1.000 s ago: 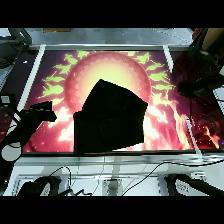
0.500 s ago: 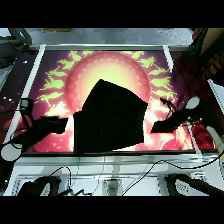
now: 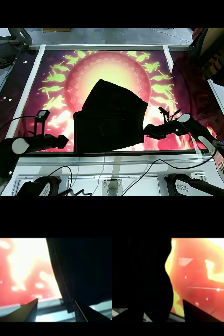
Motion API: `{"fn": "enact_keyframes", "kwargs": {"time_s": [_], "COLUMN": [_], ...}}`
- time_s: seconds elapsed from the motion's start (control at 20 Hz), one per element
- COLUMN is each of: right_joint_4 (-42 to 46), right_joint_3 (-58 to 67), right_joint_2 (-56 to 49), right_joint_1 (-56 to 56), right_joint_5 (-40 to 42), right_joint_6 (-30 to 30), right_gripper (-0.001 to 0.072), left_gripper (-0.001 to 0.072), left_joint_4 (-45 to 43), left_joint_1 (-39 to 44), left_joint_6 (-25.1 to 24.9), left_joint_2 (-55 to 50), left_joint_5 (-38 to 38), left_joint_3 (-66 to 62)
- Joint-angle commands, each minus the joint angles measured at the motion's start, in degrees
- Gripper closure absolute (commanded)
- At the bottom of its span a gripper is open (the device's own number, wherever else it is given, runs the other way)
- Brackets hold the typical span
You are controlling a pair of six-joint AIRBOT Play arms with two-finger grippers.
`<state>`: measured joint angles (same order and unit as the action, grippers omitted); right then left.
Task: Fold the clothes and pants, and hang the long-sleeved shirts on hangers.
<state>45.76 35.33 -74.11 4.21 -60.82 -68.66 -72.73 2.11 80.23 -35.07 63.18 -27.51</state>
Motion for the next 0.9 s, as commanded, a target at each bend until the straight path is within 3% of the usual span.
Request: {"fn": "enact_keyframes", "kwargs": {"time_s": [0.0,0.2,0.35,0.5,0.65,0.85], "right_joint_4": [-3.76,-5.46,-8.22,-8.22,-8.24,-8.41], "right_joint_3": [-0.46,-0.46,-0.46,-0.46,-0.46,-0.46], "right_joint_2": [-4.11,-7.98,-8.15,-8.15,-8.13,-8.02], "right_joint_1": [-0.04,-0.11,-0.11,-0.11,-0.09,-0.09], "right_joint_5": [-1.81,-2.54,-2.67,-3.21,-2.95,-2.54], "right_joint_6": [-0.13,0.98,2.56,3.69,4.09,4.09], "right_gripper": [0.0187,0.0206,0.0270,0.0456,0.0655,0.0669], "left_gripper": [0.0232,0.0233,0.0232,0.0232,0.0213,0.0214], "left_joint_4": [4.85,6.08,9.97,17.20,18.80,19.04], "left_joint_1": [-0.02,-0.24,-2.54,-7.50,-12.76,-15.78], "left_joint_6": [-1.90,-6.34,-8.41,-14.69,-18.18,-18.21], "left_joint_2": [-6.88,-15.52,-21.22,-25.31,-26.84,-28.06], "left_joint_5": [2.64,2.43,2.40,2.10,-0.44,-2.21], "left_joint_3": [0.02,0.02,0.02,0.02,0.02,0.02]}}
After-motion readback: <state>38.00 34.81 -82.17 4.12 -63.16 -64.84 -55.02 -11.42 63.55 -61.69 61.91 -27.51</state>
